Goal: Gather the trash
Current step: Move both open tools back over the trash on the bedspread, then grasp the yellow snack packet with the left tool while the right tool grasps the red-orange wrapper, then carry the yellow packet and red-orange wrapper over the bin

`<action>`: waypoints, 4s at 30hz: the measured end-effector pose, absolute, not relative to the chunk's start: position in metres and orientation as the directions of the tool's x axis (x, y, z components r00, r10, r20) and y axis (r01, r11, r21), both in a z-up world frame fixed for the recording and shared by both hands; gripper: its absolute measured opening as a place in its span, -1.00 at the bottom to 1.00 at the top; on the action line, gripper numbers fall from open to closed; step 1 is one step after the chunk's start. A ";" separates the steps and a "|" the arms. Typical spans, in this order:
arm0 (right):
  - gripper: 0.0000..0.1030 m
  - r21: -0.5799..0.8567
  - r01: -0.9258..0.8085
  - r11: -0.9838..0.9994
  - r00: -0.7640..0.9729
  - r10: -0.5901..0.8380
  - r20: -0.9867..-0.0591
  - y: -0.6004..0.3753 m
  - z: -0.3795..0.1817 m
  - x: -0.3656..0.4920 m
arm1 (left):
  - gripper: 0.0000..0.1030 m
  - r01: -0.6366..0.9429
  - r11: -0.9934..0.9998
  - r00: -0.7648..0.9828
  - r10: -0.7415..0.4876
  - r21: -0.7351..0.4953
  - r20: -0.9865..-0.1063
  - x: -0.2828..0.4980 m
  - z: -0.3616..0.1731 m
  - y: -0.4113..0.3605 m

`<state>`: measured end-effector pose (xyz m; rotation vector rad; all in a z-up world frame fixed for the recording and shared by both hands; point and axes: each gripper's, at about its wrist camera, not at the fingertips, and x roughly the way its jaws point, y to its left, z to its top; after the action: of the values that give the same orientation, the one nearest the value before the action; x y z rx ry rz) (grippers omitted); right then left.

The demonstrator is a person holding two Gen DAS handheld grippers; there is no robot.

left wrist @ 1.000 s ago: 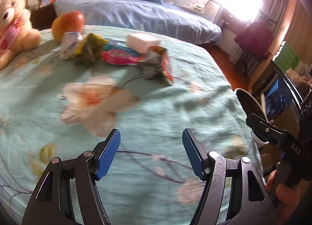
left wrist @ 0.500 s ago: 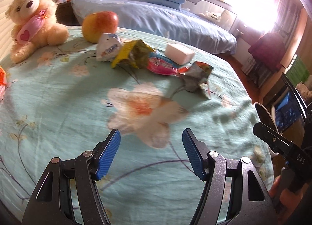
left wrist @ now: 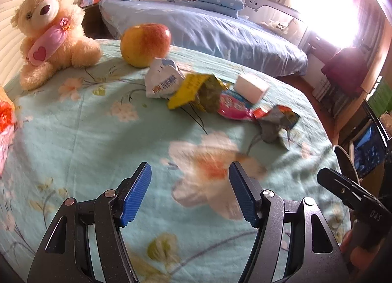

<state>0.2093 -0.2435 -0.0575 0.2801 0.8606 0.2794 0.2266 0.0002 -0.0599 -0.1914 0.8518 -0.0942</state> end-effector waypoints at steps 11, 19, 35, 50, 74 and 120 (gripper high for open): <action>0.81 0.365 -0.141 0.920 0.601 0.373 -0.707 -0.224 -0.062 0.246 | 0.30 -0.005 0.978 0.667 -0.152 -0.208 -0.729 0.267 -0.054 0.008; 0.78 0.366 -0.123 0.923 0.593 0.364 -0.719 -0.221 -0.069 0.269 | 0.30 -0.006 0.979 0.679 -0.145 -0.203 -0.720 0.295 -0.054 0.006; -0.88 0.324 -0.100 0.941 0.617 0.315 -0.722 -0.226 -0.066 0.268 | -0.82 0.032 0.968 0.673 -0.205 -0.249 -0.711 0.284 -0.057 0.005; -0.90 0.330 -0.095 0.939 0.650 0.309 -0.694 -0.253 -0.050 0.218 | -0.86 0.121 0.952 0.672 -0.286 -0.280 -0.683 0.234 -0.042 -0.030; -0.89 0.293 0.056 0.954 0.705 0.171 -0.688 -0.343 -0.045 0.155 | -0.86 0.343 0.899 0.592 -0.432 -0.273 -0.680 0.199 -0.034 -0.144; -0.89 0.248 0.258 0.934 0.688 0.003 -0.726 -0.461 -0.063 0.125 | -0.86 0.547 0.814 0.494 -0.503 -0.196 -0.709 0.191 -0.031 -0.291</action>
<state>0.1252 -0.4611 -0.0634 0.3470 0.8033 -0.1461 0.1906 -0.2909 -0.0310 0.0580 0.8397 -0.6369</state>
